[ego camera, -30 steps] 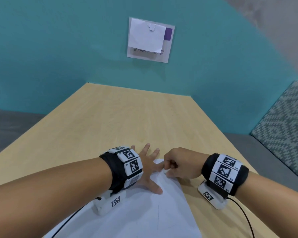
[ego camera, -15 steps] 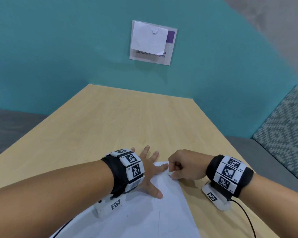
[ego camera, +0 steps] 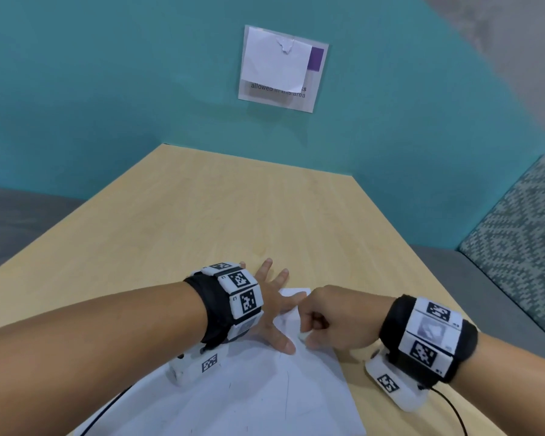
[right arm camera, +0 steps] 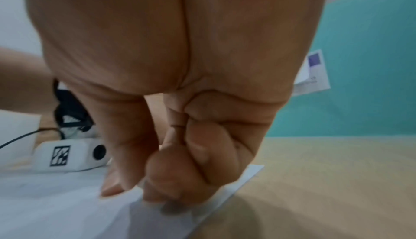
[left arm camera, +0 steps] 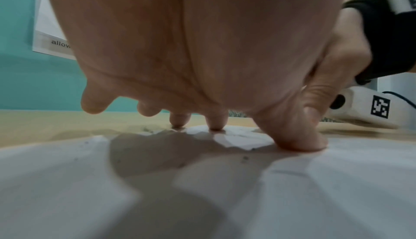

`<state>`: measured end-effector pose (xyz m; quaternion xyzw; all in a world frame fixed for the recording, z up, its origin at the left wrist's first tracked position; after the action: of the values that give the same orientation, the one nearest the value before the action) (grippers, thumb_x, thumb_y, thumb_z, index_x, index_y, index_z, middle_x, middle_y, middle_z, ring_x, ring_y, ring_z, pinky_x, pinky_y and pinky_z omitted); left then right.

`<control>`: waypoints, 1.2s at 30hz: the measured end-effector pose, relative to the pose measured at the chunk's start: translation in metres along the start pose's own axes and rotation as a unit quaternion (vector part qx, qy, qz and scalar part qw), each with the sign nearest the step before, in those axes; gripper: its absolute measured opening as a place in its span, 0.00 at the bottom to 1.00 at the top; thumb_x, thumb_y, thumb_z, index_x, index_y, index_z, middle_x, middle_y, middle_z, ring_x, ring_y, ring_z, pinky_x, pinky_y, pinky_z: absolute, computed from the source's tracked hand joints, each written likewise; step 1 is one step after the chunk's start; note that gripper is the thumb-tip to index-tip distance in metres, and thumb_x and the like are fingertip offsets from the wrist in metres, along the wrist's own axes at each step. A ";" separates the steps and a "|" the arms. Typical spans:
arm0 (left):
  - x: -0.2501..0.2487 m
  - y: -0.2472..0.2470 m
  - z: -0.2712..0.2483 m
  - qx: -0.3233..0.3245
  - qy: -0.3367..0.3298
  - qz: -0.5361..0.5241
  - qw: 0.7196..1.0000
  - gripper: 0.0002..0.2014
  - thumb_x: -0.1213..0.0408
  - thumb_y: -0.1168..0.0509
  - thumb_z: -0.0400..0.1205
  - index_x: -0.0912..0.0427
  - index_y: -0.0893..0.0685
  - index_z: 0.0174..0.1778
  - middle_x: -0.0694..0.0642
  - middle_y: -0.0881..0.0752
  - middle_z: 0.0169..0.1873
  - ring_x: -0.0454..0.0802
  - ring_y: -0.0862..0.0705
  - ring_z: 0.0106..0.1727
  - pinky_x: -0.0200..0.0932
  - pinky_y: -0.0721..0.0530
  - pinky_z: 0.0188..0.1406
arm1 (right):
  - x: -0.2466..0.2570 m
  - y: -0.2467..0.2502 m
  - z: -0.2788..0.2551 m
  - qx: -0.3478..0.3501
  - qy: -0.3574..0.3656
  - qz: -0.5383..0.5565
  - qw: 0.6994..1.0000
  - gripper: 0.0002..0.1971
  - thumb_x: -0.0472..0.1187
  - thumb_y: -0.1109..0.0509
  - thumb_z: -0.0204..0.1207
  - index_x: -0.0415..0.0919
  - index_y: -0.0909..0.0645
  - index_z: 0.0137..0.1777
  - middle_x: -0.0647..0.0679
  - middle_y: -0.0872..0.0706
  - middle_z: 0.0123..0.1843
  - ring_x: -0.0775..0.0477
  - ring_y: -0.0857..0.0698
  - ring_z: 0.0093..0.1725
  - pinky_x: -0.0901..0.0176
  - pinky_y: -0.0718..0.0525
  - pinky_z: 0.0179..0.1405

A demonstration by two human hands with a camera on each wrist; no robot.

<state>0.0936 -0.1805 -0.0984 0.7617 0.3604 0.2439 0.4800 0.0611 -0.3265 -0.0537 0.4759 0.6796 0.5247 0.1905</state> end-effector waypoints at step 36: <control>0.002 -0.014 -0.037 0.007 -0.023 -0.032 0.999 0.59 0.27 0.31 0.70 0.37 0.63 0.87 0.54 0.66 0.88 0.65 0.67 0.87 0.76 0.58 0.79 | 0.027 -0.003 0.008 -0.010 0.036 -0.020 0.999 0.06 0.41 0.29 0.75 0.40 0.17 0.49 0.49 0.16 0.39 0.51 0.21 0.36 0.55 0.20 0.40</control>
<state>0.0638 -0.1544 -0.0959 0.7587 0.3755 0.2085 0.4899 0.0535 -0.2994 -0.0528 0.4411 0.6903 0.5442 0.1810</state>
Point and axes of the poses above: each hand's wrist, its own z-axis towards the middle knuckle, its own y-axis out of the back of the hand, x = y × z, the point moved 3 cm from there along z, towards the middle knuckle
